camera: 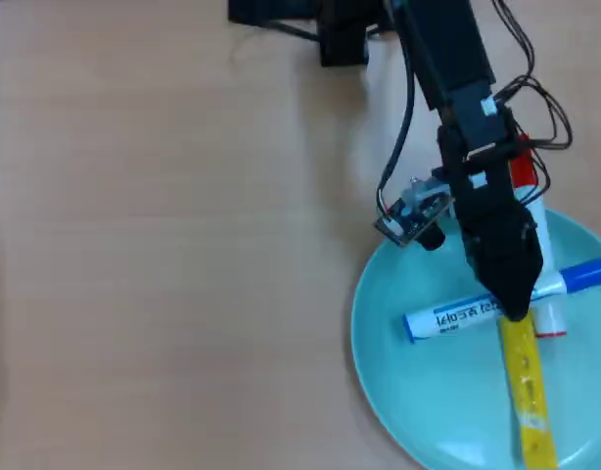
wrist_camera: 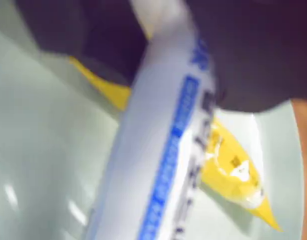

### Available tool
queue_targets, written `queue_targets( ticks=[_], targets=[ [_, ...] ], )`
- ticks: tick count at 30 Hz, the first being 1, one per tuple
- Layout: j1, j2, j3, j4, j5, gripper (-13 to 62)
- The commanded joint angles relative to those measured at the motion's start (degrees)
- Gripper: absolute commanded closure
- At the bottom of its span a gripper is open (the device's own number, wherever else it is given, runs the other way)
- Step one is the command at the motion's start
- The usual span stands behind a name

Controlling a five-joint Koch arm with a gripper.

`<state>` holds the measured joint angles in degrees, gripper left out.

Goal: Pick up the blue pen, then put it in the green bowl

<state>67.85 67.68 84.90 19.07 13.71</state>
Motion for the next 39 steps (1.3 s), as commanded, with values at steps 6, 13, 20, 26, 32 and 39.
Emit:
queue_targets(
  ticks=[6,13,20,26,32,39],
  targets=[
    [0.1,0.8,-6.5,-7.3,3.3,49.7],
    [-0.5,-3.5,-11.9,-4.8,4.4,27.9],
    [0.1,-5.6,-13.2,0.4,4.0,26.8],
    [0.1,-5.1,-13.0,3.3,4.1,27.6],
    [-0.3,-3.6,-13.4,4.9,4.3,27.6],
    [-0.3,4.3,-14.2,12.2,4.0,35.6]
  ],
)
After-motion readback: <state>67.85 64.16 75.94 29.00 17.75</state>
